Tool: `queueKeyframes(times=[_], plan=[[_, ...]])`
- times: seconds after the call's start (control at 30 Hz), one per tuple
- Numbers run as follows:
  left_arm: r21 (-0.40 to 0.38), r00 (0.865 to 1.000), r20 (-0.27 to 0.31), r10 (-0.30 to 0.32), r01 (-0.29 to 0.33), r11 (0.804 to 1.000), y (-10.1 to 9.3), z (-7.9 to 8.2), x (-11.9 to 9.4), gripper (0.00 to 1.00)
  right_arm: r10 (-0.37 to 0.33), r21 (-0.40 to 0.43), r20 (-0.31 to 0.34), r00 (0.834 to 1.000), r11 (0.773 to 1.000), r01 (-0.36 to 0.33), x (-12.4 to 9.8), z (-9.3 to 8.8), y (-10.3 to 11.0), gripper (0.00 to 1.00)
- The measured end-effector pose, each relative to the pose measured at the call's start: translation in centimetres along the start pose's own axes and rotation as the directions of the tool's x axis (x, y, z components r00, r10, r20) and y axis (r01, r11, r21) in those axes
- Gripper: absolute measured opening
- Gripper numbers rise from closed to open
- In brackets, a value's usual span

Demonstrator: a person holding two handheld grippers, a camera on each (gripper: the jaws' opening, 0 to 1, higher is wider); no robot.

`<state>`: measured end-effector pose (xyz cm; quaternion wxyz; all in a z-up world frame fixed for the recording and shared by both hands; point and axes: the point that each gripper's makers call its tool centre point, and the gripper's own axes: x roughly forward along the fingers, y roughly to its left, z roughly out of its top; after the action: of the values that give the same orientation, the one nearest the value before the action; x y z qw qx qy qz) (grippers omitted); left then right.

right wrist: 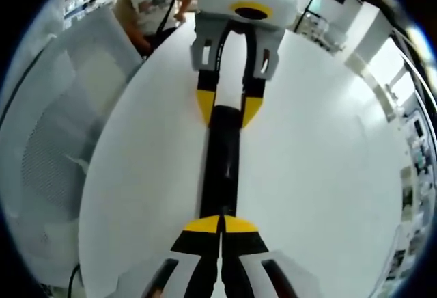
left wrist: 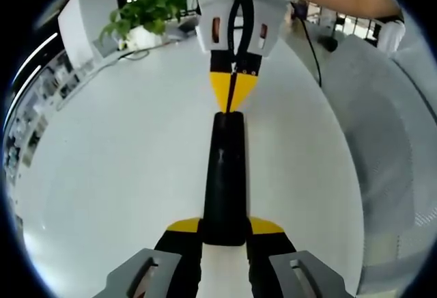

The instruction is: Press the specified remote control buttons in sequence, fully releasing each button before pressing the next.

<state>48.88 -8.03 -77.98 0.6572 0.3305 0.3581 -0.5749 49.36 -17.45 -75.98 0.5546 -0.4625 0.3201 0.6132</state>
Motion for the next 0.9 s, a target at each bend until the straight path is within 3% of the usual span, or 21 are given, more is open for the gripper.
queueKeyframes(times=[0.9], plan=[[0.002,1.0,-0.001,-0.002,0.002,1.0,0.14,-0.12,-0.01,0.24,0.027,-0.008,-0.01,1.0,1.0,-0.027,0.8,-0.05,-0.02,0.0]])
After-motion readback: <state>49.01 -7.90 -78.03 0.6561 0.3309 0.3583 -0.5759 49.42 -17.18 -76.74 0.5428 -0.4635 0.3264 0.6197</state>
